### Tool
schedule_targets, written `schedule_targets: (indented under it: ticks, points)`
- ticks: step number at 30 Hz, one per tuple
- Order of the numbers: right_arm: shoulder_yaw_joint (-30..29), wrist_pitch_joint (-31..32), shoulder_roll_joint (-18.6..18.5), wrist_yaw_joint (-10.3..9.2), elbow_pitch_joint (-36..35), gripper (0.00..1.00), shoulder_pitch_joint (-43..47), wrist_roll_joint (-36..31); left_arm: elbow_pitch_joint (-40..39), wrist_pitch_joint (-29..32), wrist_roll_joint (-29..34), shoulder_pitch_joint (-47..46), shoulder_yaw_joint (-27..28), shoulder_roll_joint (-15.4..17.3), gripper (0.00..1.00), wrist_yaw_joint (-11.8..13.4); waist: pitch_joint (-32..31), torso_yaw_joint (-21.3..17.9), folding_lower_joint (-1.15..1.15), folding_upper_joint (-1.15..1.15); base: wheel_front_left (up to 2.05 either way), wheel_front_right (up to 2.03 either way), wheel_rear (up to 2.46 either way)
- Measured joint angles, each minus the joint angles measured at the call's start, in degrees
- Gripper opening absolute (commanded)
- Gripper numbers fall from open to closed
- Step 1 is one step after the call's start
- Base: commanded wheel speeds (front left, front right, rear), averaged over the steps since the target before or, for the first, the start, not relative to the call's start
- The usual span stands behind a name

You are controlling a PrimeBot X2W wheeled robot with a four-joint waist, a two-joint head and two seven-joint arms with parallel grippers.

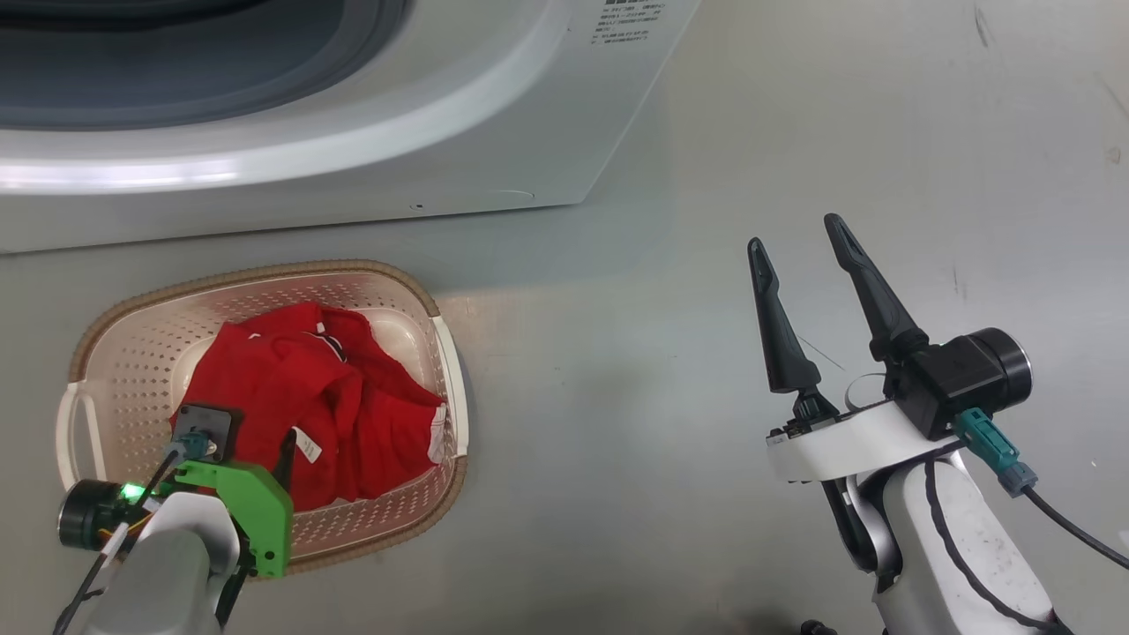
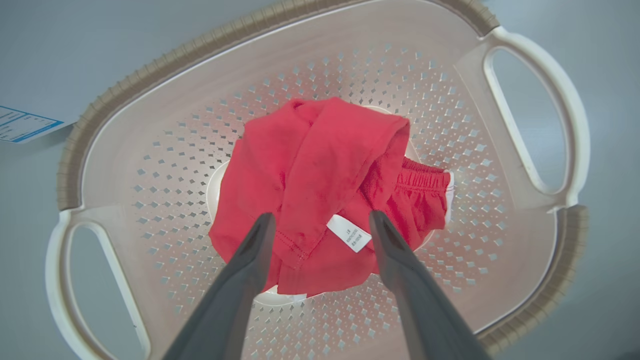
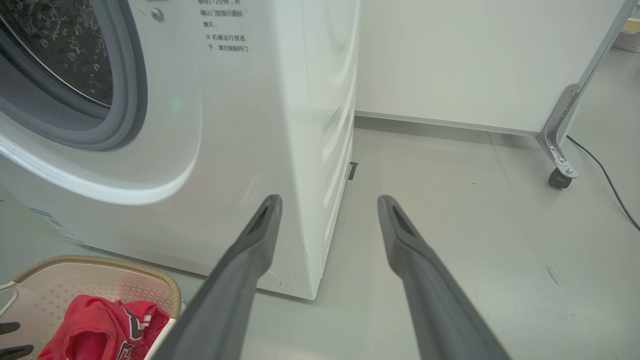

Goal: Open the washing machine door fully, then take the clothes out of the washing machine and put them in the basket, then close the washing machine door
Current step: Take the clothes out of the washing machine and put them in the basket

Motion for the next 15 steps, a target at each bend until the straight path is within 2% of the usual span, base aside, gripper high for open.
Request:
schedule_targets:
  ticks: [9,15]
  points:
    - [-0.65,0.0,0.0,0.08,1.41,1.0,-0.19,0.22,-0.02,-5.08,-1.38,-0.01,0.11,-1.18,1.0,-0.01,-3.87,1.21,0.0,0.0,0.0,0.0,0.0]
    - [-1.59,0.0,0.0,0.63,2.7,1.0,-0.14,0.63,-2.36,-6.69,-2.02,-0.01,0.05,-2.41,1.0,-0.03,-8.54,2.77,0.0,0.0,0.0,0.0,0.0]
